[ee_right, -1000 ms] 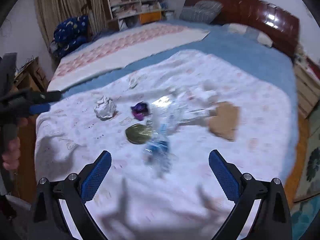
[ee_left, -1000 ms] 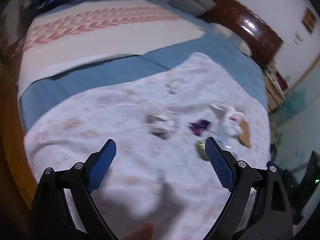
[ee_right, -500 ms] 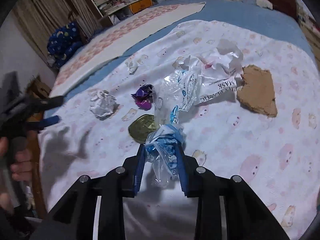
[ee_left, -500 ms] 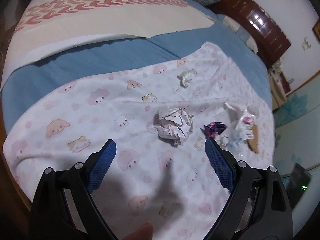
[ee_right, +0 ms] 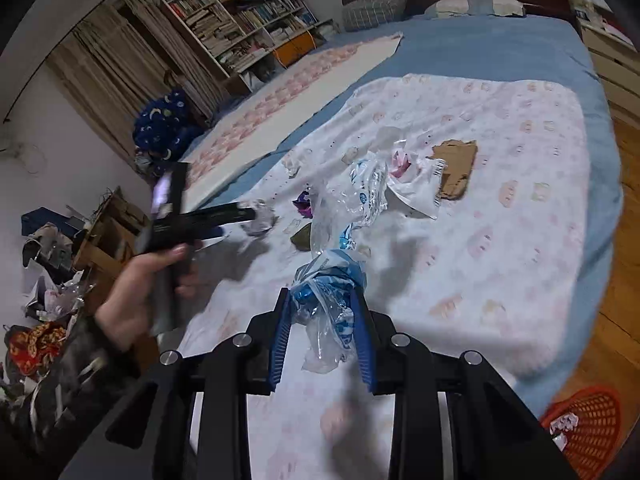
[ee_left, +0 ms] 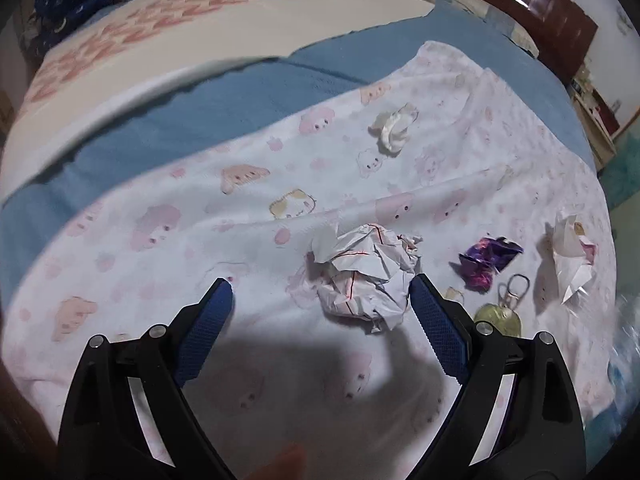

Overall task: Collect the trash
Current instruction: 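Grasp the clear plastic bottle with the right tool while the left tool grasps crumpled paper, then carry bottle and paper over the red wastebasket and open both tools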

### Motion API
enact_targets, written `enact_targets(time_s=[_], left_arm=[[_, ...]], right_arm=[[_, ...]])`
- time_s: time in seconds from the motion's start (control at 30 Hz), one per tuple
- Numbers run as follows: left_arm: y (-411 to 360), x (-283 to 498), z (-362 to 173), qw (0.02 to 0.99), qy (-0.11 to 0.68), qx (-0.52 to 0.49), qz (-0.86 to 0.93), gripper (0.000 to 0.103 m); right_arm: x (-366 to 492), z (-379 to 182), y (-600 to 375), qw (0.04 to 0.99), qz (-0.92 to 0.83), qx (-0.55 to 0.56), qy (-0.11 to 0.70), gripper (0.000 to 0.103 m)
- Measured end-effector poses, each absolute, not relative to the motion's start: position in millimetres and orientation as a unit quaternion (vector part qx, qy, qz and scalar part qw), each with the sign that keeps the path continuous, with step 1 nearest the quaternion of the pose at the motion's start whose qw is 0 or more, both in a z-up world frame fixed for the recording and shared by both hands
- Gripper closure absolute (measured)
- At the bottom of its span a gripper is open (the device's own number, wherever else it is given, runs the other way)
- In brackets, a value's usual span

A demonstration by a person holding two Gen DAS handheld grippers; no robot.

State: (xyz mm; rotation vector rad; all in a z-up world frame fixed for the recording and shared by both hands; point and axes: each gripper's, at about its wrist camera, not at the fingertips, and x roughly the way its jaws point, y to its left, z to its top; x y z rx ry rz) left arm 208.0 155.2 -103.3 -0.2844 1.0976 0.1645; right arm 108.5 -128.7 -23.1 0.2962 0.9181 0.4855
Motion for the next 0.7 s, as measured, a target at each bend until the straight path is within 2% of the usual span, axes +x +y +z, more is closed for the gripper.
enact_targets(time_s=[0.07,0.1,0.13,0.2,0.4,0.5,0.7], left_arm=[[158,211,-110,0.836,0.52,-0.153,0.083,0.017],[158,211,-110,0.836,0.519,-0.15,0.09,0.028],[156,211,-109,0.838,0.517,-0.149,0.09,0.045],[154,211,-104,0.838,0.515,-0.165,0.072,0.063],[139,196,-72,0.853,0.492,-0.169,0.049,0.067],[117,177,-39,0.863,0.469,-0.185,-0.009,0.067],[29,114,33,0.906,0.388,-0.136,-0.101,0.067]], right_arm=[[92,-15,-140,0.857,0.236,0.148,0.433,0.073],[85,-11,-145,0.859,0.235,0.147,0.43,0.073],[80,-10,-148,0.861,0.232,0.144,0.429,0.073],[69,-4,-157,0.863,0.23,0.151,0.424,0.073],[28,20,-192,0.876,0.213,0.162,0.402,0.073],[8,30,-210,0.885,0.196,0.154,0.392,0.073],[-50,54,-275,0.908,0.14,0.147,0.365,0.073]])
